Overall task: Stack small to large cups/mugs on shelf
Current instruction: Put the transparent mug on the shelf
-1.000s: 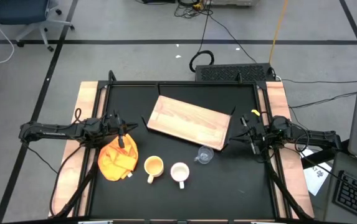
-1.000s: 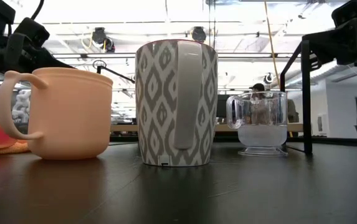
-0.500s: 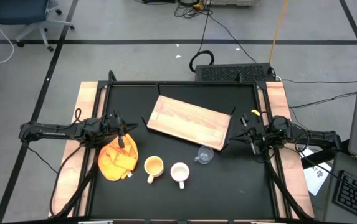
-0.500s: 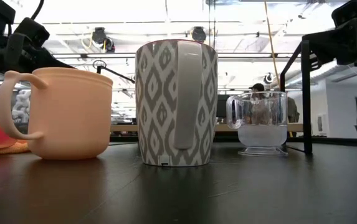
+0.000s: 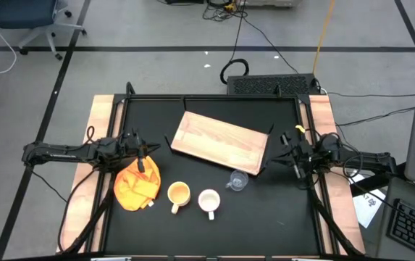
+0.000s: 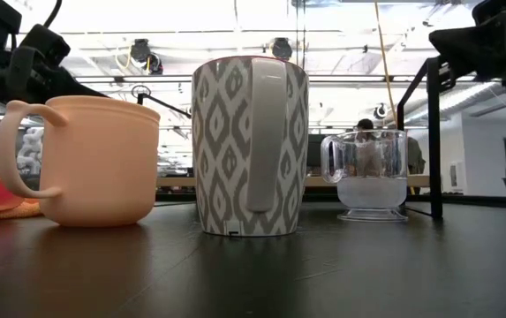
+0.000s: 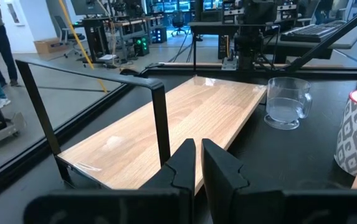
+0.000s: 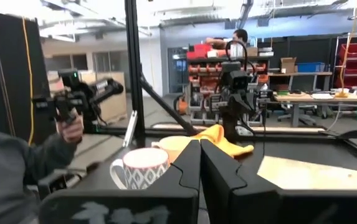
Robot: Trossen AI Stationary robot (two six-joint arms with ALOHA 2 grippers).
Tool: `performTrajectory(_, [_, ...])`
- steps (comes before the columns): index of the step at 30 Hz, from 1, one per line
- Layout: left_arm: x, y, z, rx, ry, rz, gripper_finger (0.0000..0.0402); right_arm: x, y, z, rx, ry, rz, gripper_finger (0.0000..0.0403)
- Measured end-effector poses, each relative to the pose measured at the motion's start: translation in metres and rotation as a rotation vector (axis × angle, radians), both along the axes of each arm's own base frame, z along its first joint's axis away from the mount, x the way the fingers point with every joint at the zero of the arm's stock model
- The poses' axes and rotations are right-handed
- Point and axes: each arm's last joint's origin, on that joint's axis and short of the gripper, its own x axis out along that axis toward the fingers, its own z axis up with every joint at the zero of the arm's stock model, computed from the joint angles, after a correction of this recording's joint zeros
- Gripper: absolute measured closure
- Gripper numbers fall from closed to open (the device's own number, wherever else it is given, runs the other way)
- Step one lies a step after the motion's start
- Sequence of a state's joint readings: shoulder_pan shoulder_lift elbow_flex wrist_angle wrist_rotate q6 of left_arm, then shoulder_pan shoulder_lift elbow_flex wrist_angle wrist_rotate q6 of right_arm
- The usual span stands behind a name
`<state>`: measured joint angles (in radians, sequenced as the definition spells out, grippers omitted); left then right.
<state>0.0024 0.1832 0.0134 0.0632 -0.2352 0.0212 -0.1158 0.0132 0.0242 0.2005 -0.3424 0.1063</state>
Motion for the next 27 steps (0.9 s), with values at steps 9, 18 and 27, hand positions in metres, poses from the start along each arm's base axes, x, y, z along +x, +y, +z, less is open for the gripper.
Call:
performTrajectory(9, [0.000,0.000,0.003,-0.026,-0.042,0.000,0.0371,-0.002,0.000,0.011,0.018,-0.098,0.012,0.0403])
performTrajectory(18, [0.000,0.000,0.006,-0.026,-0.070,-0.001,0.0371,0.012,-0.001,0.019,0.031,0.045,0.009,0.0403])
performTrajectory(27, [0.000,0.000,0.006,-0.055,-0.075,0.001,0.0371,0.029,-0.003,0.031,0.023,0.119,0.005,0.0403])
